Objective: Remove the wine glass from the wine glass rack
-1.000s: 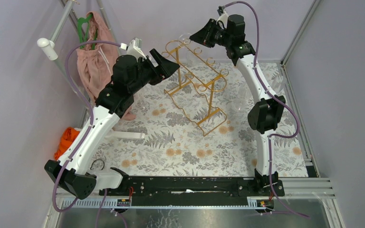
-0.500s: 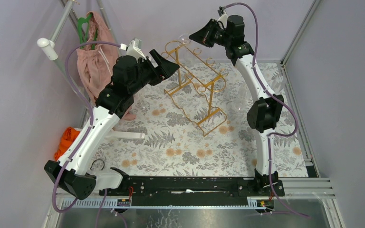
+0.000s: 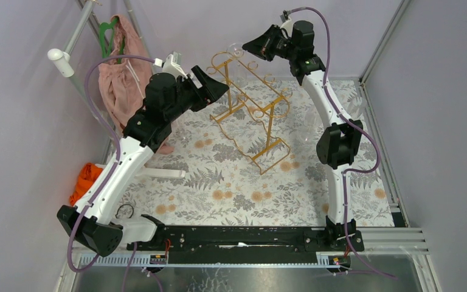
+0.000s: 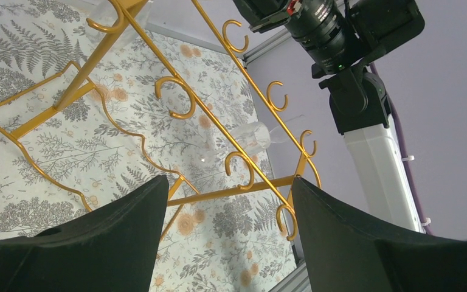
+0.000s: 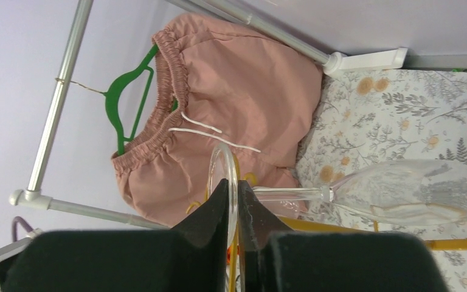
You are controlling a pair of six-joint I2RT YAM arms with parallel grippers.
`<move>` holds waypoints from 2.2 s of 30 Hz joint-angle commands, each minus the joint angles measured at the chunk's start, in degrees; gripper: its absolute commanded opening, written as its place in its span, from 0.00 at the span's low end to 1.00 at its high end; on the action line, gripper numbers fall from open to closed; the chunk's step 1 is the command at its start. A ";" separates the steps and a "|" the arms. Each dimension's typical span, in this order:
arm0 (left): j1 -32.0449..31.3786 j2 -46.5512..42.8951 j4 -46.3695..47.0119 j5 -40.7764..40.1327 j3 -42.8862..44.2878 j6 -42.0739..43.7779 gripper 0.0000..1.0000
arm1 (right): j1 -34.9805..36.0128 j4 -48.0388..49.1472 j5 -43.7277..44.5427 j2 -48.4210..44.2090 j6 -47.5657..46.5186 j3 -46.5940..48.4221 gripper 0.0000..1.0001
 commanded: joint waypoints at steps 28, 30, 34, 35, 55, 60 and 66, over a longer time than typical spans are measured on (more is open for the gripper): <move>1.64 -0.49 4.42 1.37 -1.32 0.01 0.82 | -1.28 3.28 -1.45 -3.28 10.21 4.40 0.00; 1.64 -0.41 4.42 1.37 -1.28 -0.10 0.82 | -1.40 3.25 -1.55 -3.80 10.19 4.33 0.00; 1.72 -0.16 4.58 1.61 -1.32 -0.23 0.82 | -1.53 1.71 -1.56 -4.82 9.69 4.14 0.00; 1.72 -0.14 4.65 1.74 -1.38 -0.27 0.82 | -1.61 1.76 -1.72 -4.92 9.76 4.13 0.00; 1.72 0.04 5.16 2.35 -2.20 -0.63 0.82 | -2.93 2.37 -1.93 -5.14 11.41 4.77 0.00; 1.72 0.04 5.38 2.46 -2.41 -0.72 0.82 | -3.11 4.05 -1.68 -5.75 11.38 4.02 0.00; 1.81 -0.04 5.38 2.34 -2.56 -0.63 0.82 | -3.88 4.98 -1.09 -6.41 11.18 3.14 0.00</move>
